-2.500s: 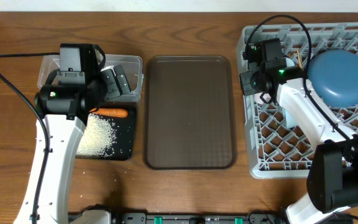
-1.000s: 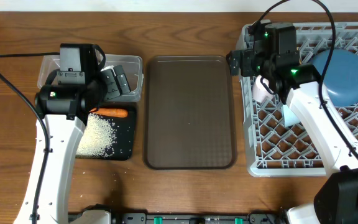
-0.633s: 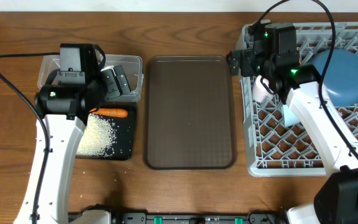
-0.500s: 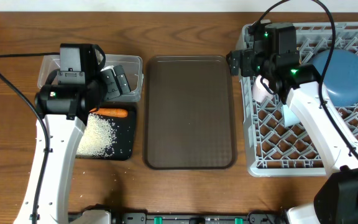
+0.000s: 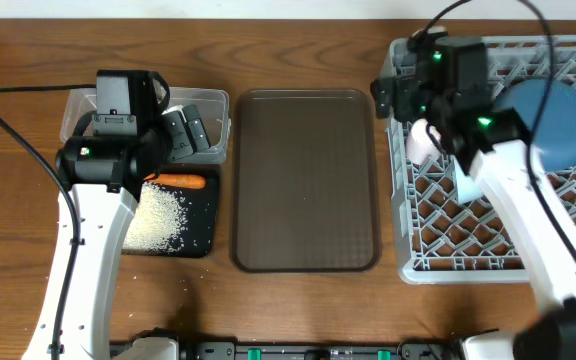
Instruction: Sort waste into correct bins and load items into the dishwasher rack
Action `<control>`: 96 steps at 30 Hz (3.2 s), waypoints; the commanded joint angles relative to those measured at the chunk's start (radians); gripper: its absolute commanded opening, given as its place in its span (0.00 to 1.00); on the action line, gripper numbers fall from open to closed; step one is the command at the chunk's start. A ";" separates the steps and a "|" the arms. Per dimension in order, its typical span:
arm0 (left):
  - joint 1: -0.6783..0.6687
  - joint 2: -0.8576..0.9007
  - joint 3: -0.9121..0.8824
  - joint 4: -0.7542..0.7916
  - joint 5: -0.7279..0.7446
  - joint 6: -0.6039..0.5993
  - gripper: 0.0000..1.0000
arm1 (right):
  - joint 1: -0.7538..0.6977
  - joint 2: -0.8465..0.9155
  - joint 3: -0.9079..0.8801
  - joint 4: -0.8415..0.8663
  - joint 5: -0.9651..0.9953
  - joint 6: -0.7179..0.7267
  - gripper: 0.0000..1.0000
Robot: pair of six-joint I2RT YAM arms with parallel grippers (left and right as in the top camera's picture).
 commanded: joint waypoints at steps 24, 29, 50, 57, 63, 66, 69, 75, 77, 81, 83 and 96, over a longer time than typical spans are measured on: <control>0.005 0.003 0.010 -0.002 -0.001 0.010 0.98 | -0.234 -1.060 -0.955 0.405 0.015 0.191 0.99; 0.005 0.003 0.010 -0.002 -0.001 0.010 0.98 | -0.245 -1.163 -1.145 0.581 -0.022 0.191 0.99; 0.005 0.003 0.010 -0.002 -0.001 0.010 0.98 | -0.259 -1.458 -1.345 0.441 -0.041 0.166 0.99; 0.005 0.003 0.010 -0.002 -0.002 0.010 0.98 | -0.260 -1.542 -1.345 0.399 -0.048 -0.012 0.99; 0.005 0.003 0.010 -0.002 -0.002 0.010 0.98 | -0.259 -1.542 -1.345 0.399 -0.048 -0.076 0.99; 0.005 0.003 0.010 -0.002 -0.001 0.010 0.98 | -0.258 -1.542 -1.345 0.400 -0.048 -0.076 0.99; 0.005 0.003 0.010 -0.002 -0.001 0.010 0.98 | -0.258 -1.542 -1.345 0.400 -0.048 -0.076 0.99; 0.005 0.003 0.010 -0.003 -0.001 0.010 0.98 | -0.258 -1.542 -1.345 0.400 -0.041 -0.076 0.99; 0.005 0.003 0.010 -0.003 -0.001 0.010 0.98 | -0.258 -1.542 -1.345 0.400 -0.040 -0.076 0.99; 0.005 0.003 0.010 -0.003 -0.002 0.010 0.98 | -0.258 -1.542 -1.345 0.399 -0.040 -0.076 0.99; 0.005 0.003 0.010 -0.003 -0.002 0.010 0.98 | -0.258 -1.542 -1.345 0.399 -0.041 -0.076 0.99; 0.005 0.003 0.010 -0.002 -0.001 0.010 0.98 | -0.258 -1.542 -1.345 0.399 -0.040 -0.076 0.99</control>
